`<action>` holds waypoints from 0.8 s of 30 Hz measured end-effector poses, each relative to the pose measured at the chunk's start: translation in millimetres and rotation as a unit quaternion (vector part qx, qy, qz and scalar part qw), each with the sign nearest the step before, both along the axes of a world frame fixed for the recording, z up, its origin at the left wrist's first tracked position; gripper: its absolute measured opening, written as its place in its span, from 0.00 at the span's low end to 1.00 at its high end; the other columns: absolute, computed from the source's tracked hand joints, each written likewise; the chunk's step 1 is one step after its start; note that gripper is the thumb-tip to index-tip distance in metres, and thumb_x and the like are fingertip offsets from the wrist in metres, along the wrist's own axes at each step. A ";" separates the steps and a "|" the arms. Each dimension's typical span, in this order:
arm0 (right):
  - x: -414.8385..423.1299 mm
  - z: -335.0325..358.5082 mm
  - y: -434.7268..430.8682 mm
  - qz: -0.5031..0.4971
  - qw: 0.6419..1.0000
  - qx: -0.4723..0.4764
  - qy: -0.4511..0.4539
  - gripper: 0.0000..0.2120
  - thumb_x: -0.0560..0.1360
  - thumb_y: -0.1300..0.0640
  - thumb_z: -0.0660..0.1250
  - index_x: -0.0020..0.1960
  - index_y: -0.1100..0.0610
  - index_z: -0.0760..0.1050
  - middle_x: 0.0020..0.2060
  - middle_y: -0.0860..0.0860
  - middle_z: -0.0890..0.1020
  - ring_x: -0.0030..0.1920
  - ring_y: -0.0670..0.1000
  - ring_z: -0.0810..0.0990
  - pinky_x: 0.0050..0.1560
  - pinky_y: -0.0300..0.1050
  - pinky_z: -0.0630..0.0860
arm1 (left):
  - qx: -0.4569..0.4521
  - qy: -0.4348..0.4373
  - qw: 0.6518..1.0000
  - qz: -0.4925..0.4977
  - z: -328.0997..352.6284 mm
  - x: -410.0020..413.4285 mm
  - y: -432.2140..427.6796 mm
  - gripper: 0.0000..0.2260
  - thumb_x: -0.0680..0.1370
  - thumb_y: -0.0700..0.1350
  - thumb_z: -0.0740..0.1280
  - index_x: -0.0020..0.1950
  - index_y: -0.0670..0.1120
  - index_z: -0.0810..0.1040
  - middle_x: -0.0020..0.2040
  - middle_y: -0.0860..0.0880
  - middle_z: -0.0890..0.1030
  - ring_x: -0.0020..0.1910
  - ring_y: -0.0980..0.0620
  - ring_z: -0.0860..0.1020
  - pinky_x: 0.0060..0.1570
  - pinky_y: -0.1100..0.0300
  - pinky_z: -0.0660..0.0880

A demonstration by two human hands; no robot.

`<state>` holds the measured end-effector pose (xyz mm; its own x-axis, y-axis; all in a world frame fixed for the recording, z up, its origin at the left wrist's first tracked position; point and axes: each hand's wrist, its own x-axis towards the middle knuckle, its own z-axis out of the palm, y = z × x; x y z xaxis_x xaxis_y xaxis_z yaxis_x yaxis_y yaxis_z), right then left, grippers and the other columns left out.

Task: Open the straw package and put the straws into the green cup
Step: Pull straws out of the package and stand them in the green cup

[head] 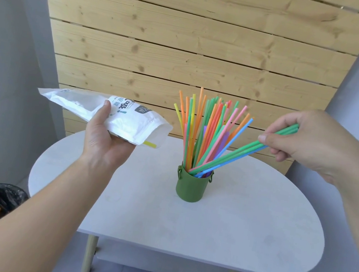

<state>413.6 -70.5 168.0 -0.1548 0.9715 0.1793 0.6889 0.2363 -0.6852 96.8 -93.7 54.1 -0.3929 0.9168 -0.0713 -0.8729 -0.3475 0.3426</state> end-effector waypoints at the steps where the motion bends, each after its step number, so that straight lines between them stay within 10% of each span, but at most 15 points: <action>1: -4.6 1.0 3.2 0.003 1.000 0.004 -0.009 0.06 0.71 0.57 0.77 0.39 0.57 0.82 0.27 0.52 0.84 0.26 0.49 0.82 0.45 0.53 0.83 | -0.002 0.003 1.000 0.000 -0.1 0.2 -0.6 0.16 0.81 0.49 0.70 0.66 0.43 0.79 0.61 0.42 0.86 0.59 0.40 0.85 0.61 0.38 0.79; 15: -64.3 -17.5 36.9 -0.022 0.993 0.113 0.025 0.16 0.73 0.55 0.76 0.54 0.53 0.71 0.36 0.52 0.84 0.26 0.46 0.84 0.22 0.32 0.69 | -0.022 0.020 1.000 0.004 -2.3 -5.6 -7.3 0.13 0.82 0.49 0.69 0.62 0.43 0.80 0.54 0.42 0.88 0.58 0.41 0.86 0.58 0.41 0.81; 24: -82.8 -40.8 46.0 0.017 0.981 0.193 -0.008 0.16 0.75 0.50 0.71 0.60 0.50 0.73 0.38 0.53 0.83 0.38 0.58 0.84 0.46 0.55 0.81 | -0.016 0.016 1.000 -0.001 -1.8 -4.9 -8.3 0.12 0.82 0.48 0.68 0.62 0.43 0.80 0.55 0.42 0.87 0.60 0.41 0.85 0.59 0.41 0.81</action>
<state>330.8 -24.5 127.3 -0.1924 0.8261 0.5296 0.6864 0.4990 -0.5290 91.9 -102.0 52.4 -0.3944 0.9146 -0.0889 -0.8618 -0.3345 0.3814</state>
